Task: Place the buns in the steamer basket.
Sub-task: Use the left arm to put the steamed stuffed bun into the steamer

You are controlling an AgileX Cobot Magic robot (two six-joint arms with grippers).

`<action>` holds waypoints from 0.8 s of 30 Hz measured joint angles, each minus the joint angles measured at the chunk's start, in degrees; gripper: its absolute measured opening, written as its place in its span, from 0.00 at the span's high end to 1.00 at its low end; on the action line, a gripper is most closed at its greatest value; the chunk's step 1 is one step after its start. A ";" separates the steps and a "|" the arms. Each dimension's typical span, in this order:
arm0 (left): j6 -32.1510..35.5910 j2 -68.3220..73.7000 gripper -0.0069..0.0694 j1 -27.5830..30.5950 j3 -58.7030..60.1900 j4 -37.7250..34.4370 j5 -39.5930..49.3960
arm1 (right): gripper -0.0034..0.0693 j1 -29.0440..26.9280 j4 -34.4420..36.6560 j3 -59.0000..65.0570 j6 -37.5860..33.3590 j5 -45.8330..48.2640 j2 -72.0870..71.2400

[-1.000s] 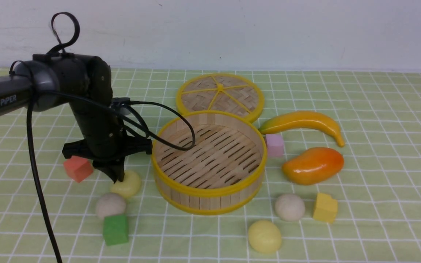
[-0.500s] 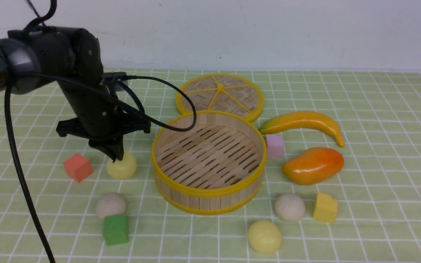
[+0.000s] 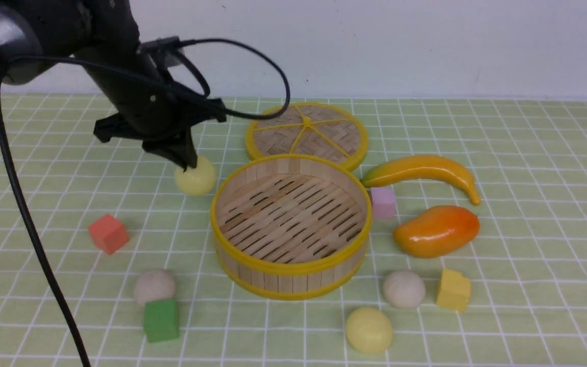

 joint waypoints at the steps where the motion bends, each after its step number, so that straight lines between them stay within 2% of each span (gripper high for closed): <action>1: 0.34 0.06 0.93 -0.52 -0.63 -1.32 -0.06 | 0.62 0.00 0.00 0.00 0.00 0.00 0.00; 8: 1.04 4.65 0.93 -4.83 -1.30 -3.50 -0.86 | 0.62 0.00 0.00 0.00 0.00 0.00 0.00; 16: -1.28 10.58 0.91 -5.12 -1.30 -3.78 -3.74 | 0.62 0.00 0.00 0.00 0.00 0.00 0.00; 23: -4.79 10.72 0.83 -5.12 -1.30 -2.76 -2.81 | 0.62 0.00 0.00 0.00 0.00 0.00 0.00; 24: -4.98 10.19 0.78 -5.12 -1.30 -1.97 -1.78 | 0.62 0.00 0.00 0.00 0.00 0.00 0.00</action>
